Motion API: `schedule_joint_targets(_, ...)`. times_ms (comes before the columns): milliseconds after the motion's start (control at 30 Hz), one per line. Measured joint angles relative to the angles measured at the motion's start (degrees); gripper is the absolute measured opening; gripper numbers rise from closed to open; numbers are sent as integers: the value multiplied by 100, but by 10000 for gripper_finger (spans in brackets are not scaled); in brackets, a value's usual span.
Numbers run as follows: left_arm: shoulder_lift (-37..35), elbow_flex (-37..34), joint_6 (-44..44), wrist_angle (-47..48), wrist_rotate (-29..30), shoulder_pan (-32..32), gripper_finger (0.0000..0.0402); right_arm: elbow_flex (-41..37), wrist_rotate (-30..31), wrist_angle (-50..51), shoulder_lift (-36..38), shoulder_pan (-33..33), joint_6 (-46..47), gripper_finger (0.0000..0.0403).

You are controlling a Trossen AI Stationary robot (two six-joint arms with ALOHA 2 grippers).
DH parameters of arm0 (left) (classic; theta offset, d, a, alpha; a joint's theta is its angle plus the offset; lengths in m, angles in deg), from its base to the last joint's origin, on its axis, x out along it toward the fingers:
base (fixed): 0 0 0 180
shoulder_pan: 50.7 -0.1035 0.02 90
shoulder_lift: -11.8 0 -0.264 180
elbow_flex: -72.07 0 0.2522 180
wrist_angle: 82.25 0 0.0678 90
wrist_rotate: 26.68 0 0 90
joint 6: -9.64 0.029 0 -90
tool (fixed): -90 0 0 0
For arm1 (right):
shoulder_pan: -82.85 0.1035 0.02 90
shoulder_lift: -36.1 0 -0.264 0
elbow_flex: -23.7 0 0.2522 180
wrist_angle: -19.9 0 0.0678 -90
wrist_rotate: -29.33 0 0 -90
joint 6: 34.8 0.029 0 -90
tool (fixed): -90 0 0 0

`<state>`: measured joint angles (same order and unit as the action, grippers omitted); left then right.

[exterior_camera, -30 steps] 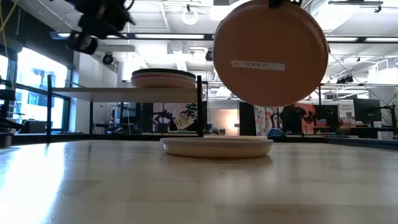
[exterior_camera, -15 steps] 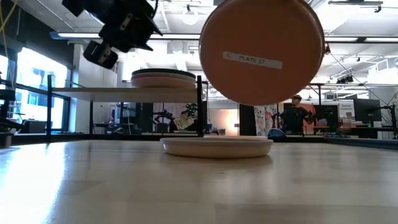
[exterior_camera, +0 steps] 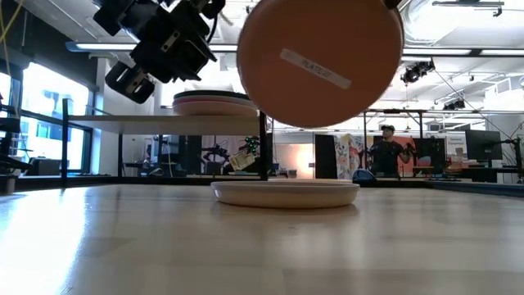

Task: Place and stack plates onto a shelf
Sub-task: Put the orange plate on the shelf

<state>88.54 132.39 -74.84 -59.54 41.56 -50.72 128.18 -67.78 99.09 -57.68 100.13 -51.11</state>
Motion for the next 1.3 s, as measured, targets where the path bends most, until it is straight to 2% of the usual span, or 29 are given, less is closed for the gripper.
schedule_joint_targets(400, -7, 0, -640, -326, 3, -114, 115, 0, 78, -2, -2, 0, -937, 0)
schedule_joint_targets(867, 141, -2, -971, -319, 51, -114, 115, 0, 341, -130, -2, -34, -1122, 0)
schedule_joint_targets(1300, 424, 2, -908, -863, 32, -111, 113, 0, 361, -424, -4, -172, -946, 0)
